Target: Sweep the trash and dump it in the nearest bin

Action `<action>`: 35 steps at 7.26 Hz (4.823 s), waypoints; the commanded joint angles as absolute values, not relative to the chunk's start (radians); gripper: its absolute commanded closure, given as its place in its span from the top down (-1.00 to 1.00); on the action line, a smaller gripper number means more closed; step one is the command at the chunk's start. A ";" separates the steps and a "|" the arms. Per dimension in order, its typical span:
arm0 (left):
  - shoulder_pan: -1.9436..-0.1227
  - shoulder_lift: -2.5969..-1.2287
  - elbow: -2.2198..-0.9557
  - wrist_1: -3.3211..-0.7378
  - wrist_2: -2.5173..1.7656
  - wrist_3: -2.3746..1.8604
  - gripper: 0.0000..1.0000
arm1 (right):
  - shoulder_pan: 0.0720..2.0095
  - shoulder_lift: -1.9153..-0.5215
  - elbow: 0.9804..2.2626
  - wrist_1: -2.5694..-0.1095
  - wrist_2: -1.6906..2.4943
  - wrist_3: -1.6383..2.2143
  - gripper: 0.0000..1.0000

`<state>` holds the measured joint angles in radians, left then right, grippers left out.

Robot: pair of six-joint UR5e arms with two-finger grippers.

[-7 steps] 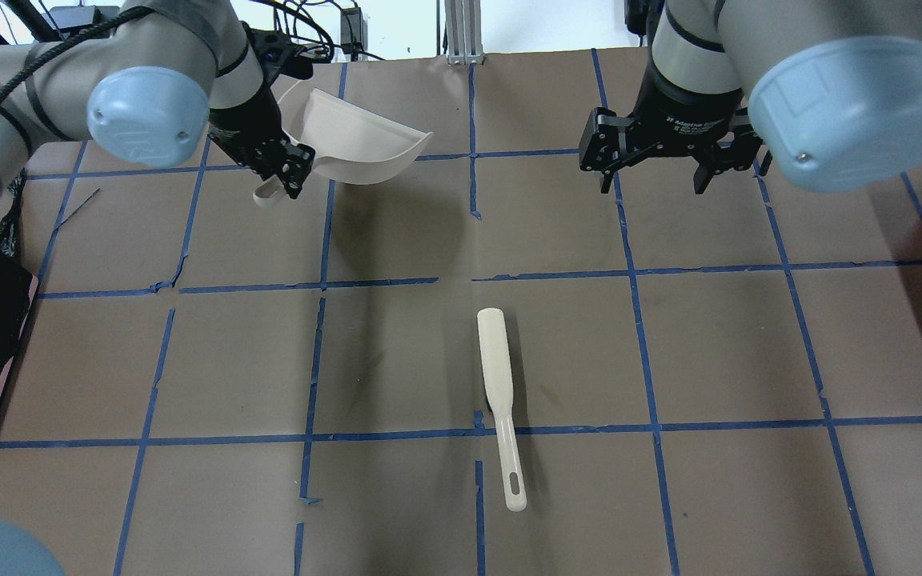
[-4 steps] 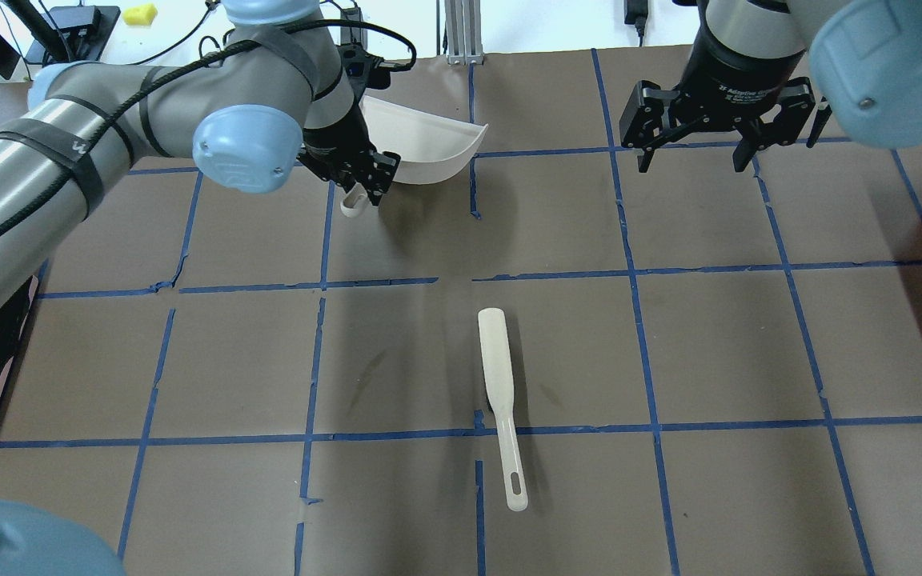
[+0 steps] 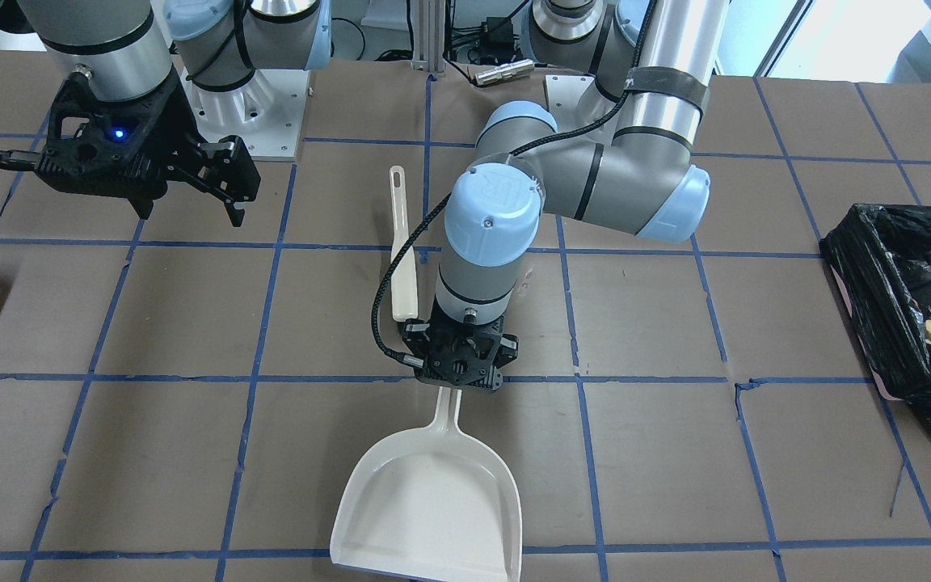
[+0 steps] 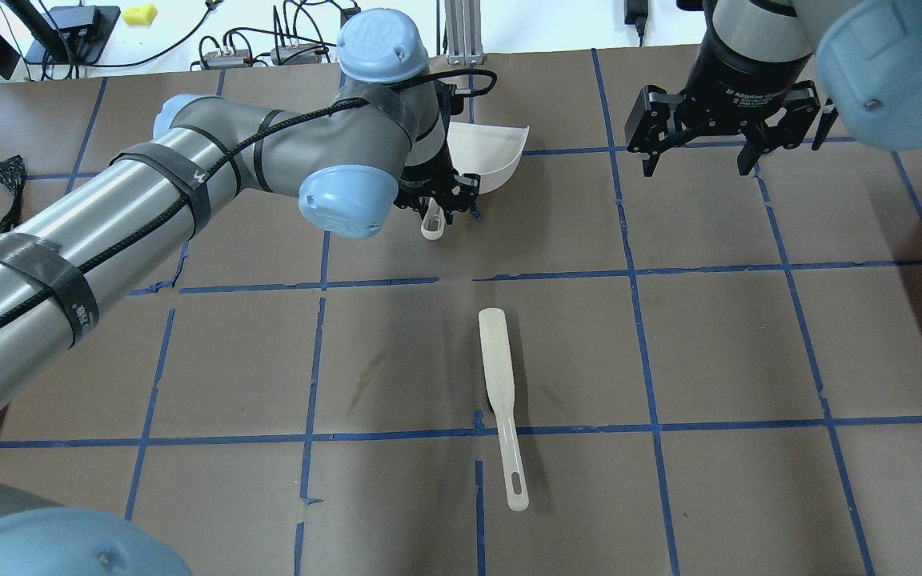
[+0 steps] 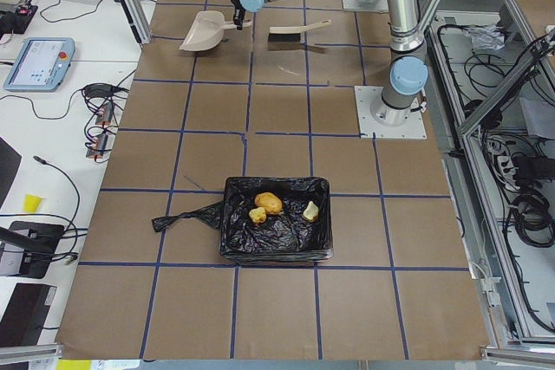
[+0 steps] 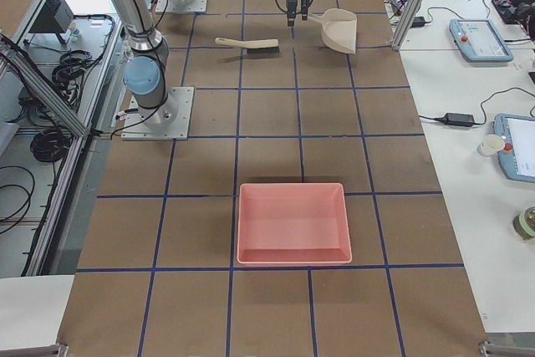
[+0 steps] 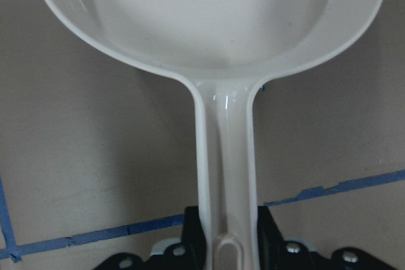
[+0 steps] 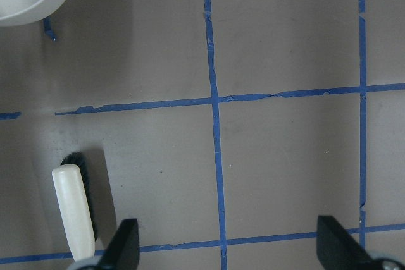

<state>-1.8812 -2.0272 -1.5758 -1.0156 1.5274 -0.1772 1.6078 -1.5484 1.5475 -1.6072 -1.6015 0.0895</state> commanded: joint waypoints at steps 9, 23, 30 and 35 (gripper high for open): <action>-1.934 -2.051 -1.635 -0.891 1.520 -0.265 1.00 | 1.611 -1.571 1.548 -1.555 -1.597 0.008 1.00; -1.575 -1.624 -1.471 -1.654 1.623 0.039 1.00 | 1.618 -1.569 1.549 -1.560 -1.592 -0.008 1.00; -1.577 -1.621 -1.459 -1.672 1.617 0.009 1.00 | 1.618 -1.569 1.548 -1.560 -1.592 -0.014 1.00; -1.575 -1.608 -1.453 -1.723 1.621 0.009 1.00 | 1.614 -1.569 1.546 -1.562 -1.595 -0.021 1.00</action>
<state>-1.5757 -1.6065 -1.4564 -1.7177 1.6183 0.0096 1.6159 -1.5689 1.5469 -1.5616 -1.5942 -0.0161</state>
